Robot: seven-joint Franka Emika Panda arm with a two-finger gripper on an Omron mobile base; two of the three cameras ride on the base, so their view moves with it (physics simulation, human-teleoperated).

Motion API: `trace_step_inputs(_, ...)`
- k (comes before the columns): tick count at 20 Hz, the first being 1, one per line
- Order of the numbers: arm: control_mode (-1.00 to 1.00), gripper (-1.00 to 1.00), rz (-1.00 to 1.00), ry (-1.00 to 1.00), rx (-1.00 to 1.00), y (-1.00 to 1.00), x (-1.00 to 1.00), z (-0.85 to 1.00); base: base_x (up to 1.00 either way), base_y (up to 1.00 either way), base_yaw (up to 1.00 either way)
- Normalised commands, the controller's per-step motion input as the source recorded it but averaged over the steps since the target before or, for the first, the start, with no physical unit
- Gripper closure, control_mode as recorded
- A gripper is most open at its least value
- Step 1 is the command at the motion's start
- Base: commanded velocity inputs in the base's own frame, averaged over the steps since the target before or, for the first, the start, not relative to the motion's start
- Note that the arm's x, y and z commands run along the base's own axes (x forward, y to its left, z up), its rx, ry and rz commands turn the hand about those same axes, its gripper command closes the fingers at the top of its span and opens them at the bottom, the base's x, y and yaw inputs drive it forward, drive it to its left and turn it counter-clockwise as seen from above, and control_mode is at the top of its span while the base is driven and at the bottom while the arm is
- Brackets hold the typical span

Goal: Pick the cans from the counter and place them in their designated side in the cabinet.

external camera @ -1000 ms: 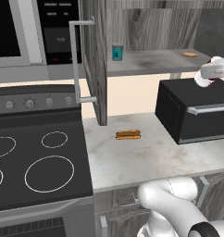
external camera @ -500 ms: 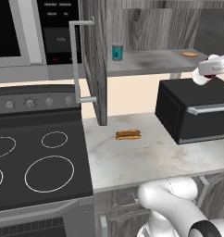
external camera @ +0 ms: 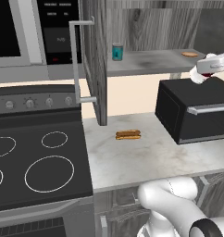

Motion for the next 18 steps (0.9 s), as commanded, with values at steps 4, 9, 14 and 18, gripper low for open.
trace_step_inputs(4, -1.0, 1.0, 0.0, 0.0, 0.0, 0.03, 0.14, 0.0, 0.0, 0.0, 0.0)
trace_step_inputs(9, -1.0, 1.0, 0.0, 0.0, 0.0, 0.02, 0.15, 0.0, 0.0, 0.0, 0.0)
trace_step_inputs(14, -1.0, 1.0, 0.0, 0.0, 0.0, 0.12, 0.2, 0.0, 0.0, 0.0, 0.0)
trace_step_inputs(18, -1.0, 1.0, 0.0, 0.0, 0.0, 0.12, 0.19, 0.0, 0.0, 0.0, 0.0)
